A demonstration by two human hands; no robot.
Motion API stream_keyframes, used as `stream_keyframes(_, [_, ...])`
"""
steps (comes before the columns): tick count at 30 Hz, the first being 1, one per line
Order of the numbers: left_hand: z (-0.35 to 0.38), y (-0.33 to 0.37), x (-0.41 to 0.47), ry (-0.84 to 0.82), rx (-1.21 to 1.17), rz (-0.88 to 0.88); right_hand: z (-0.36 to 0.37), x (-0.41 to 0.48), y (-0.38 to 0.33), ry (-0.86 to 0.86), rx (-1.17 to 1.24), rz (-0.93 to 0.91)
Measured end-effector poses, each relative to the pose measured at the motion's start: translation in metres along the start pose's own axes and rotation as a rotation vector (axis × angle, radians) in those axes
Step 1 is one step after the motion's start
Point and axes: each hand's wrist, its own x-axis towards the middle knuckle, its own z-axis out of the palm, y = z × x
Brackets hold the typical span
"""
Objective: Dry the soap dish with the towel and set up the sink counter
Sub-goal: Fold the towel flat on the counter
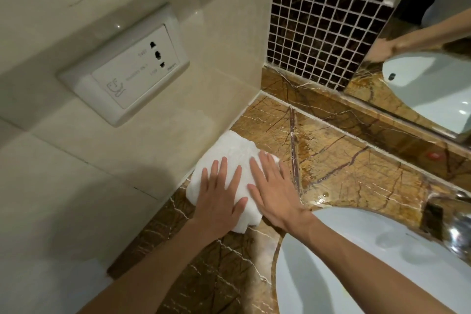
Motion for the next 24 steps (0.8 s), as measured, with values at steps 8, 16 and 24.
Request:
stream_keyframes(8, [-0.009, -0.006, 0.003, -0.065, 0.03, -0.02, 0.005, 0.0, -0.012, -0.094, 0.106, 0.063])
stream_keyframes(16, [-0.015, -0.006, -0.008, -0.112, 0.022, 0.005, -0.007, 0.004, -0.013, -0.151, 0.093, 0.086])
stream_keyframes(24, [-0.019, -0.024, -0.012, -0.191, 0.036, -0.009, -0.009, 0.005, -0.029, -0.213, 0.044, 0.075])
